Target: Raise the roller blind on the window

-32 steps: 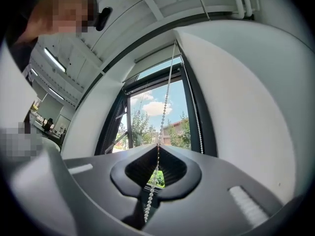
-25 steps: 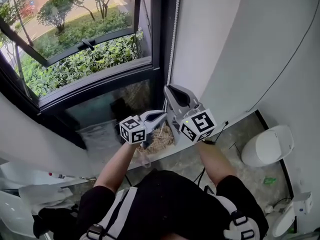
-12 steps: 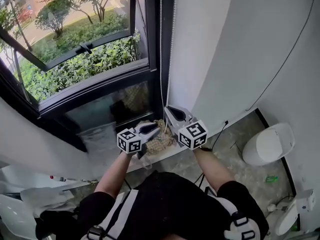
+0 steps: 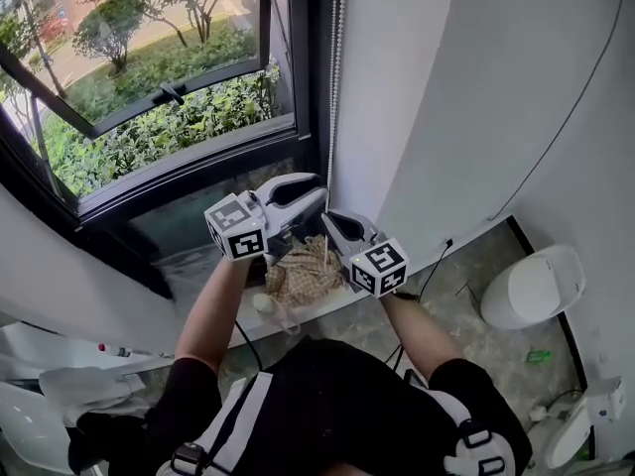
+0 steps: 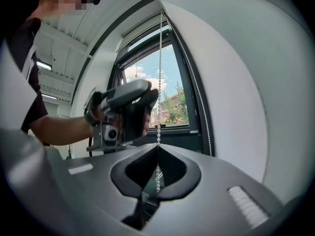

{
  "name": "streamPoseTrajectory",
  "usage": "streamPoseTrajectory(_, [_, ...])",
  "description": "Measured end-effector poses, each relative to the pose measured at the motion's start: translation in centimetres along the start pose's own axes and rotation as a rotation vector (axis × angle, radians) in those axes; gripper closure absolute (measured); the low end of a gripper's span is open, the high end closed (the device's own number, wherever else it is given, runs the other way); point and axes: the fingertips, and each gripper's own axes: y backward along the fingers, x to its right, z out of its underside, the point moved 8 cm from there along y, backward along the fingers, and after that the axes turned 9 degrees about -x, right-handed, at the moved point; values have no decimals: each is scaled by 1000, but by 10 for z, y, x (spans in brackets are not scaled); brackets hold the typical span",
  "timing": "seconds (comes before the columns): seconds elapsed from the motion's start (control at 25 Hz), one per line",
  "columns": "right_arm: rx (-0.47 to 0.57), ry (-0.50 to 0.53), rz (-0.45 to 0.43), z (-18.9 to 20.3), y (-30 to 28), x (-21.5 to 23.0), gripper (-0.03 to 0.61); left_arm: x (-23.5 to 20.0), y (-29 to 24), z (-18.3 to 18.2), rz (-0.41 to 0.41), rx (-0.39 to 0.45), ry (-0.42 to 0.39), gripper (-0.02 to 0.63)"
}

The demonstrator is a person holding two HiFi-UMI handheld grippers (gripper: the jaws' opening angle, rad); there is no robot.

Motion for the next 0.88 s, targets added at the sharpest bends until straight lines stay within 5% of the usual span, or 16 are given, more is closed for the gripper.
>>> streamPoseTrajectory(0.36, [-19,31,-12,6,1,-10,572,12,-19,-65,17,111,-106,526])
streamPoseTrajectory(0.44, [-19,32,-18,5,2,-11,572,14,-21,-66,-1,121,-105,603])
streamPoseTrajectory(0.72, [-19,22,-15,8,2,-5,572,12,-16,-60,-9,172,-58,604])
streamPoseTrajectory(0.88, [-110,14,-19,32,-6,-3,572,5,-16,-31,-50,118,-61,603])
